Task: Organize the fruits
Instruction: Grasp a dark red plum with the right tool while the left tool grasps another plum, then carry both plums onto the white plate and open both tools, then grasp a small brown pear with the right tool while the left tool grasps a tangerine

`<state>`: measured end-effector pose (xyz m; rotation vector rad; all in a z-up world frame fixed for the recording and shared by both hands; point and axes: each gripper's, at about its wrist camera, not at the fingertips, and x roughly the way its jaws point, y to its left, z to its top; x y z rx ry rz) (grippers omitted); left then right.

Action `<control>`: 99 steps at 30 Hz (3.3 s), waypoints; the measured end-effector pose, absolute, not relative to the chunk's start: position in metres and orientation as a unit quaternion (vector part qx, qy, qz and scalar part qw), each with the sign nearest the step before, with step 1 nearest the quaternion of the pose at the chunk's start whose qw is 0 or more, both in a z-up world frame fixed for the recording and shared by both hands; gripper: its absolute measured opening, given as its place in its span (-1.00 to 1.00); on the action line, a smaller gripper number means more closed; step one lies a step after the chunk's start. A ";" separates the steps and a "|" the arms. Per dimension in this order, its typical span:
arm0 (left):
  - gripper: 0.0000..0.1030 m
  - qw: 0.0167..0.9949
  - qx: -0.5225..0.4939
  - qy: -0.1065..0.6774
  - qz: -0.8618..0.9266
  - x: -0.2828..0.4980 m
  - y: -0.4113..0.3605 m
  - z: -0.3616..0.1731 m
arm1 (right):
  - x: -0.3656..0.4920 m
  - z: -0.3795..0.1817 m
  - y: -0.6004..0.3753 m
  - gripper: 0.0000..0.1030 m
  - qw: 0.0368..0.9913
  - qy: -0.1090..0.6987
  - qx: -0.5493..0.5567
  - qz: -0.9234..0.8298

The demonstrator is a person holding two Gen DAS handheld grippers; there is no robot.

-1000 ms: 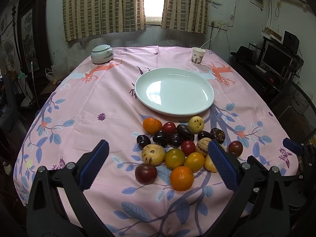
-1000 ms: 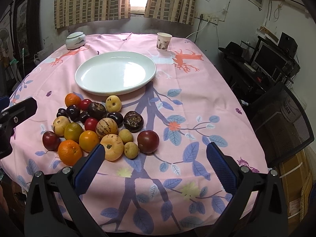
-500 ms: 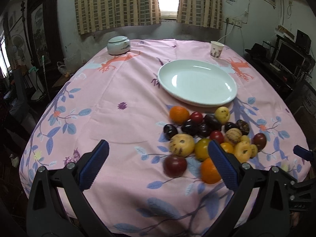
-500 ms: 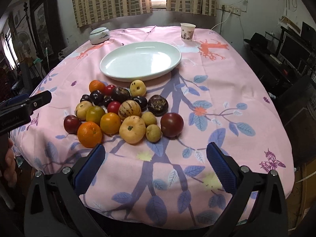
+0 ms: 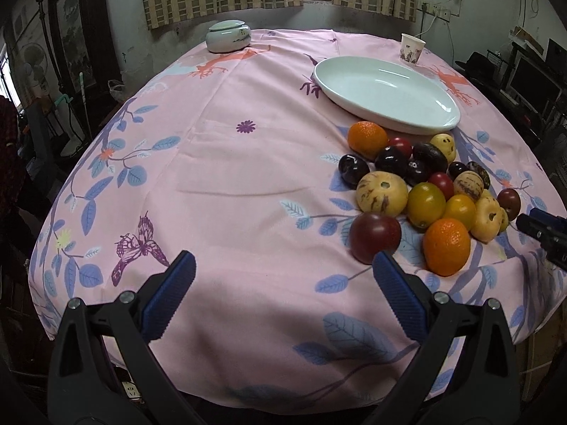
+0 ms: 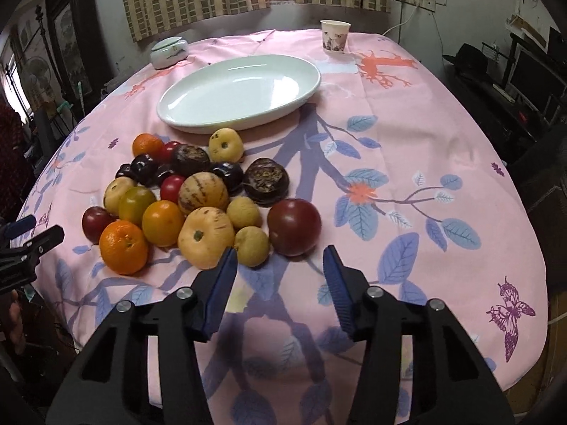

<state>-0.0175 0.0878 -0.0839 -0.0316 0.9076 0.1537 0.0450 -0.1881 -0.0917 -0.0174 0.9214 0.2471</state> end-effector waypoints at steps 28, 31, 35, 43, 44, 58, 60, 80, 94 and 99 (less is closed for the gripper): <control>-0.09 0.871 -0.061 0.481 -0.075 0.031 0.048 -0.115 | 0.031 -0.077 -0.217 -0.29 0.885 0.438 0.073 0.142; -0.26 0.871 -0.059 0.480 -0.089 0.030 0.043 -0.113 | 0.028 -0.074 -0.214 -0.29 0.885 0.435 0.074 0.148; -0.27 0.873 -0.071 0.474 -0.089 0.025 0.049 -0.104 | 0.027 -0.071 -0.207 -0.29 0.886 0.429 0.069 0.161; -0.26 0.891 -0.050 0.440 -0.102 0.067 0.051 -0.044 | 0.074 -0.048 -0.177 -0.29 0.885 0.412 0.033 0.214; -0.26 0.894 -0.050 0.434 -0.101 0.085 0.051 -0.034 | 0.087 -0.040 -0.172 -0.29 0.887 0.402 0.027 0.226; -0.25 0.847 -0.091 0.521 -0.049 0.354 0.045 -0.076 | 0.344 -0.074 -0.105 -0.28 0.844 0.455 -0.061 0.276; -0.25 0.845 -0.091 0.525 -0.044 0.365 0.045 -0.083 | 0.357 -0.082 -0.100 -0.28 0.837 0.467 -0.065 0.278; 0.96 0.925 -0.023 0.378 -0.001 0.152 0.066 -0.002 | 0.163 -0.008 -0.165 0.83 0.895 0.389 -0.051 0.214; 0.96 0.906 0.018 0.419 -0.052 0.006 0.036 -0.079 | 0.024 -0.084 -0.179 0.61 0.906 0.382 -0.049 0.176; 0.96 0.901 0.016 0.429 -0.066 0.004 0.029 -0.082 | 0.036 -0.098 -0.184 -0.01 0.892 0.408 -0.050 0.186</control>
